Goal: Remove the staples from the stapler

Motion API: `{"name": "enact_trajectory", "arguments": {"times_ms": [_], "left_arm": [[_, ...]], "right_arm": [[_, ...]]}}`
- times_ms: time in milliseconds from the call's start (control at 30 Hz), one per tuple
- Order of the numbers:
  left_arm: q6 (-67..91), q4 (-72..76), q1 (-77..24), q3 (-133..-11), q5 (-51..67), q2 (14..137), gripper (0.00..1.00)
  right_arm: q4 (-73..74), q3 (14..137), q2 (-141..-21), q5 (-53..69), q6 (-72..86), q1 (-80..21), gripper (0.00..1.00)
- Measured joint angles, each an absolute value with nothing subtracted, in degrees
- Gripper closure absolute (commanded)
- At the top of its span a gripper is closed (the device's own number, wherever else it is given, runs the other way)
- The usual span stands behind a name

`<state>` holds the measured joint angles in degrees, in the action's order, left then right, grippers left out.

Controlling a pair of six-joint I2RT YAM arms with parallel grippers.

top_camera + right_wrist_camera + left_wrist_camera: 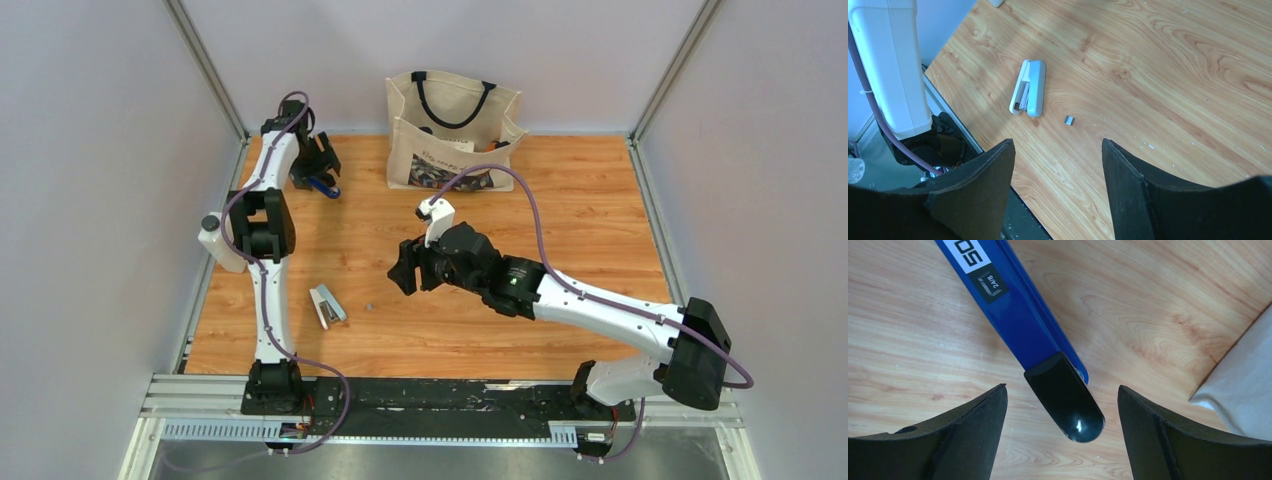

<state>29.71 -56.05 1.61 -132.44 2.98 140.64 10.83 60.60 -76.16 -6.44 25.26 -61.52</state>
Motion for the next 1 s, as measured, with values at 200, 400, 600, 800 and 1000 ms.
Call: {"name": "enact_trajectory", "arguments": {"times_ms": [200, 400, 600, 800, 1000], "left_arm": [[29.5, -55.9, 1.6, -132.4, 3.7, 142.0, 0.37], [28.9, -55.7, 1.6, -132.9, 3.9, 142.0, 0.75], [27.9, -55.4, 1.5, -133.0, 3.6, 142.1, 0.93], [25.2, -51.8, 0.0, -124.9, 2.8, 138.0, 0.99], [22.1, -50.3, -6.6, -103.3, 3.0, 123.5, 1.0]], "right_arm": [[10.4, 59.7, -76.1, -5.2, 25.5, -60.0, 0.4], [10.3, 59.5, -76.1, -3.9, 25.7, -59.4, 0.46], [10.0, 59.2, -76.1, -2.9, 26.0, -59.2, 0.48], [10.0, 59.1, -76.1, -3.0, 26.1, -58.8, 0.48], [11.2, 58.8, -75.4, -4.7, 25.6, -57.4, 0.46]]}}
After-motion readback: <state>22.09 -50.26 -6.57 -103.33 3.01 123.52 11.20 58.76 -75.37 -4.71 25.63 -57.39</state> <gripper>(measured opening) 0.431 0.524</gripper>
